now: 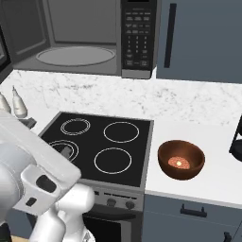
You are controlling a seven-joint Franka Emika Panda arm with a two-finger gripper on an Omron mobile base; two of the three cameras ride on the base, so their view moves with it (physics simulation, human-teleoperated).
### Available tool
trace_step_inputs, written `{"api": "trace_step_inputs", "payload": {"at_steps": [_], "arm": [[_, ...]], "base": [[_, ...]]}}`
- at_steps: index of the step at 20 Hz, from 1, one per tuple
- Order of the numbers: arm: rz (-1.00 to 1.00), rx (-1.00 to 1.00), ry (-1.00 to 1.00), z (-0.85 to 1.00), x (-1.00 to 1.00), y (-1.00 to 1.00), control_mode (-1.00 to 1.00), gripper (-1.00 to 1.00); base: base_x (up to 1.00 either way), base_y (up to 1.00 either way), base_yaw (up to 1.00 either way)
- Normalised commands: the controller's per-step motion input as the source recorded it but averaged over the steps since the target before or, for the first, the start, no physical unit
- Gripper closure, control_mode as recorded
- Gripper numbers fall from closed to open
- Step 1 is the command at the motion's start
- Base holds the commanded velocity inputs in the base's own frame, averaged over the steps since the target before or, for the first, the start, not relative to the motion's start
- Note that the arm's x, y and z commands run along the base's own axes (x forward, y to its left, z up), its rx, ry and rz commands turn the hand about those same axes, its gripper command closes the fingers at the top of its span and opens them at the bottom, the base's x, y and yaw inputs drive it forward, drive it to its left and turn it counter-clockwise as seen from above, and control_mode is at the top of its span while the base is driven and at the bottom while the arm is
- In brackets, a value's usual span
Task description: Open the microwave, place the bowl with waffle inside the microwave, then close the microwave door and turn it on.
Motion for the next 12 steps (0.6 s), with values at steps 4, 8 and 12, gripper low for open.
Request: {"api": "trace_step_inputs", "payload": {"at_steps": [4, 8, 12], "arm": [[-0.29, 0.06, 0.43, -0.18, 0.44, -0.79, -1.00, -1.00], [-0.30, 0.01, 0.47, -0.41, 0.88, -0.66, -1.00, -1.00], [-0.17, 0.11, 0.37, -0.41, 0.68, -0.95, -1.00, -1.00]], "base": [[0.00, 0.00, 0.00], [0.00, 0.00, 0.00], [0.00, 0.00, 0.00]]}}
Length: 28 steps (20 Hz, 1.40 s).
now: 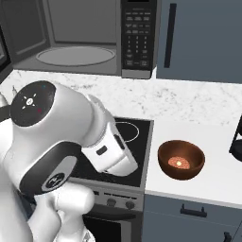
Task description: Open the microwave, place the bowl with waffle inside the microwave, then close the microwave door and turn it on.
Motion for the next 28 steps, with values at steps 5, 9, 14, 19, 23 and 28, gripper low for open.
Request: {"api": "trace_step_inputs", "payload": {"at_steps": [5, 9, 14, 19, 23, 28], "arm": [[-0.03, 0.15, 0.33, -0.46, 0.19, -0.95, -1.00, -1.00], [0.00, 0.10, 0.27, -0.75, 0.30, -0.65, -1.00, -1.00], [0.00, 0.11, 0.16, -0.66, 0.31, -0.47, -1.00, -1.00], [0.00, 0.14, -0.01, -0.31, 0.35, -0.28, -1.00, -1.00], [0.08, 0.13, -0.05, -0.21, 0.57, -0.02, -1.00, -1.00], [0.05, 0.00, 0.07, -0.30, 0.52, 0.02, -1.00, -1.00]], "base": [[0.00, 0.00, 0.00], [0.00, 0.00, 0.00], [0.00, 0.00, 0.00], [0.00, 0.00, 0.00], [0.00, 0.00, 0.00], [0.00, 0.00, 0.00]]}}
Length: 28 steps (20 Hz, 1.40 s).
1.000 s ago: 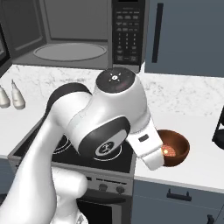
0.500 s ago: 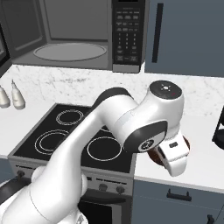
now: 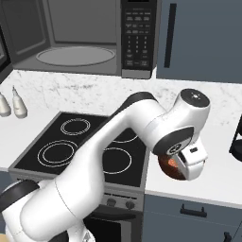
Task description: Open the microwave, place the bowl with waffle inside the microwave, then close the microwave door and turn it on.
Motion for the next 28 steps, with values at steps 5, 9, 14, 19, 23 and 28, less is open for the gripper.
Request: {"api": "trace_step_inputs", "payload": {"at_steps": [5, 9, 14, 19, 23, 28], "arm": [[0.02, 0.00, 0.13, -0.44, 0.43, -0.05, -1.00, -1.00], [0.01, 0.03, 0.07, -0.43, 0.36, -0.21, -1.00, -1.00], [0.00, 0.09, 0.00, -0.20, 0.27, -0.40, -1.00, -1.00], [0.00, 0.09, 0.00, -0.22, 0.32, -0.36, -1.00, -1.00], [0.00, 0.03, 0.00, -0.22, 0.37, -0.05, -1.00, -1.00], [0.00, 0.00, 0.00, -0.35, 0.30, -0.01, -1.00, -1.00]], "base": [[0.00, 0.00, 0.00], [0.00, 0.00, 0.00], [0.00, 0.00, 0.00], [0.00, 0.00, 0.00], [0.00, 0.00, 0.00], [0.00, 0.00, 0.00]]}}
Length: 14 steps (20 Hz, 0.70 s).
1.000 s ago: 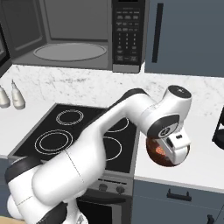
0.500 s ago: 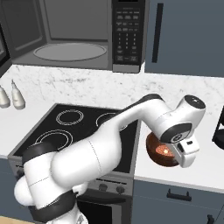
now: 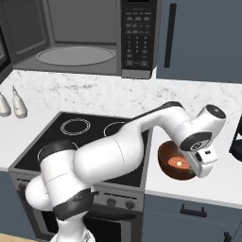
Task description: Open the microwave, place the bowl with waffle inside the microwave, then close the microwave door and turn it on.
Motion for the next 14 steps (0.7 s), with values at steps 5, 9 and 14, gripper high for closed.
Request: {"api": "trace_step_inputs", "payload": {"at_steps": [5, 9, 14], "arm": [[0.00, 0.00, 0.00, -0.44, 0.22, -0.04, -1.00, -1.00], [0.00, 0.01, 0.00, -0.40, 0.31, -0.14, -1.00, -1.00], [-0.01, 0.04, 0.00, -0.25, 0.32, -0.27, -1.00, -1.00]], "base": [[0.00, 0.00, 0.00], [0.00, 0.00, 0.00], [0.00, 0.00, 0.00]]}}
